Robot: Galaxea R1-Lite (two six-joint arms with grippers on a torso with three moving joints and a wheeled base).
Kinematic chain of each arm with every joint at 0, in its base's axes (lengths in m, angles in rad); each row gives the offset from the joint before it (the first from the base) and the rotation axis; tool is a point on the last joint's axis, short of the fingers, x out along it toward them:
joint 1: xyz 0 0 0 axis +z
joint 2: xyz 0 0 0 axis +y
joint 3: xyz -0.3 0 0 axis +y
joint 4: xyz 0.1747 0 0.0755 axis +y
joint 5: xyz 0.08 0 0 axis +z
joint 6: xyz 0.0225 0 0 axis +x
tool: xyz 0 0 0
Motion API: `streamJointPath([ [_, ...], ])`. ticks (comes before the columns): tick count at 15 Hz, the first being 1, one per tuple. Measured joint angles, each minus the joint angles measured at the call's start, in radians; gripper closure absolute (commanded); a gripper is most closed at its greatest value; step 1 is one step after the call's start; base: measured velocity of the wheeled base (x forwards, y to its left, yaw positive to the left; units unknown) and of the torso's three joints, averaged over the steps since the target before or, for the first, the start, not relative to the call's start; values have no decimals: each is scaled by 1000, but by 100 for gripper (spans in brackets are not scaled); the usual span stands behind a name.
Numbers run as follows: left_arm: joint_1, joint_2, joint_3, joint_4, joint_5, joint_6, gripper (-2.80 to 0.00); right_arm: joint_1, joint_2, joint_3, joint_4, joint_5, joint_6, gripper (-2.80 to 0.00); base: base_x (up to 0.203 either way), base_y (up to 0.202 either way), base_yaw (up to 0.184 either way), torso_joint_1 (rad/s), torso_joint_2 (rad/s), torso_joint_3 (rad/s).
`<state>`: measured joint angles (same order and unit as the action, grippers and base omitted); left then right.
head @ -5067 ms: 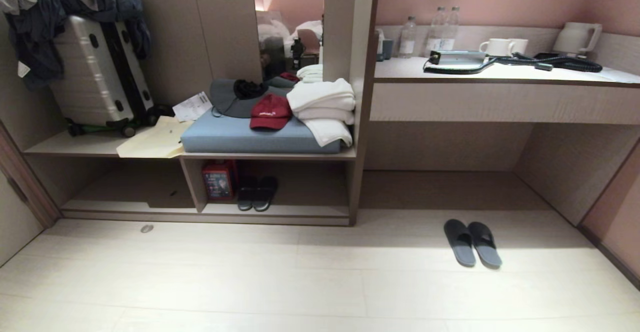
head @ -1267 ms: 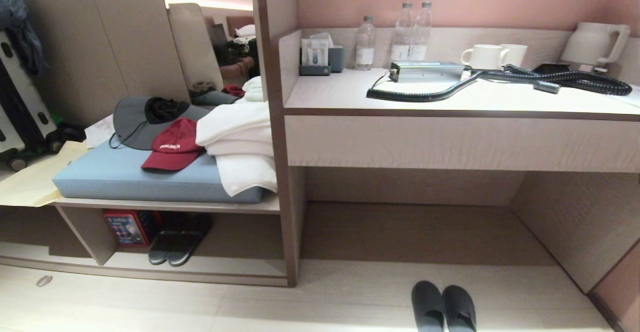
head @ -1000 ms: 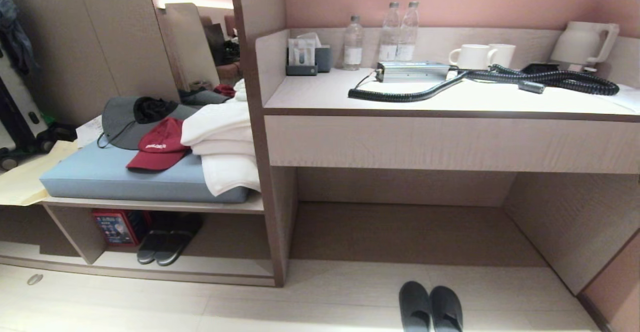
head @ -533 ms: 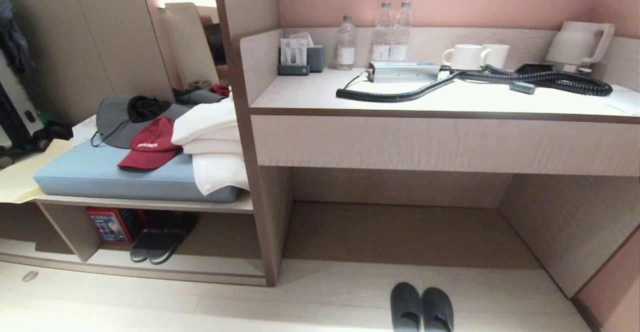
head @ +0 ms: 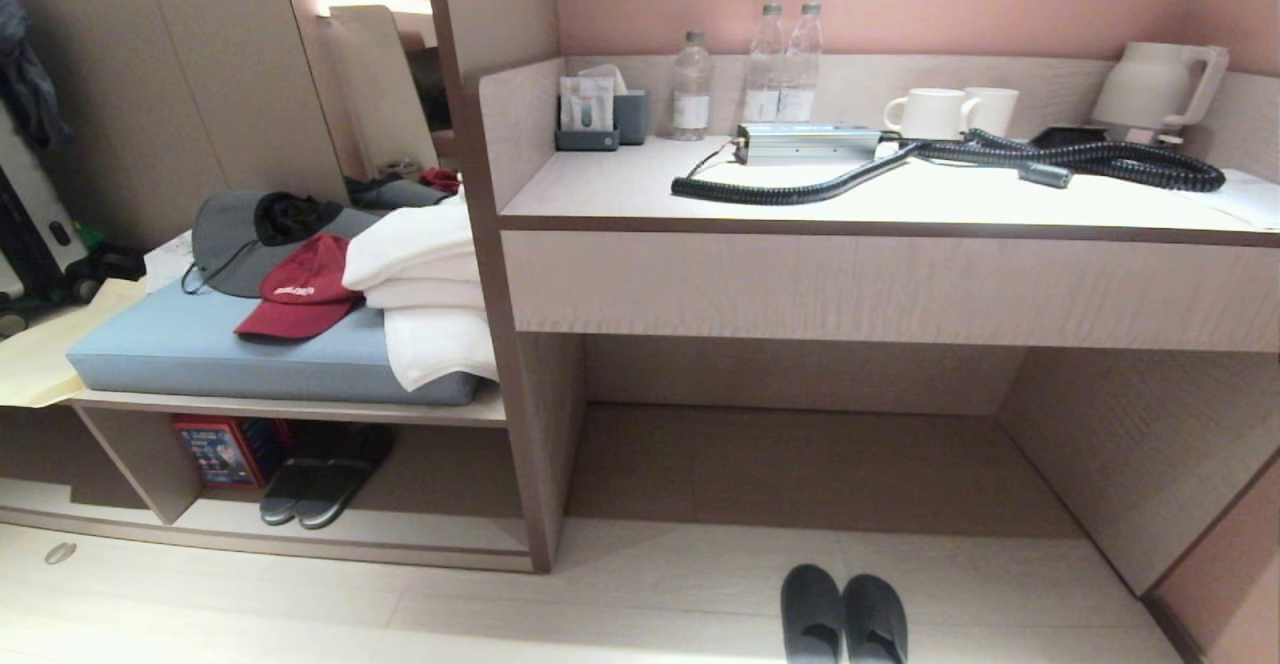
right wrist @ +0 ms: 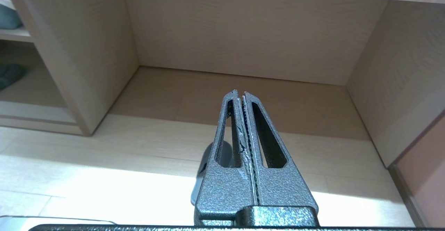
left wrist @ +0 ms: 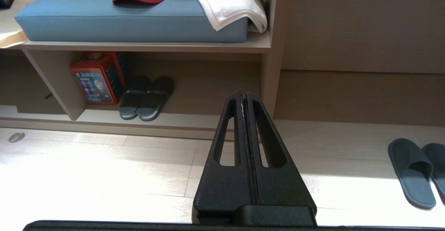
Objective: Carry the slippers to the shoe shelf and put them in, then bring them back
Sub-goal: Pick up the slippers on the floor
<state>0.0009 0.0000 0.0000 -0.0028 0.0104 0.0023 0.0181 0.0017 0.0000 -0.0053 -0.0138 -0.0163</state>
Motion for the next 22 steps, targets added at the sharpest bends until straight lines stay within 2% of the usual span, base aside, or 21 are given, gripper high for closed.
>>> streamJointPath([
  [18, -1, 0, -7, 20, -1, 7, 0, 0, 0, 0, 0, 0, 3, 0, 0, 0, 0, 0, 3, -178],
  [22, -1, 0, -7, 20, -2, 7, 0, 0, 0, 0, 0, 0, 3, 0, -128, 0, 1, 4, 5, -200],
])
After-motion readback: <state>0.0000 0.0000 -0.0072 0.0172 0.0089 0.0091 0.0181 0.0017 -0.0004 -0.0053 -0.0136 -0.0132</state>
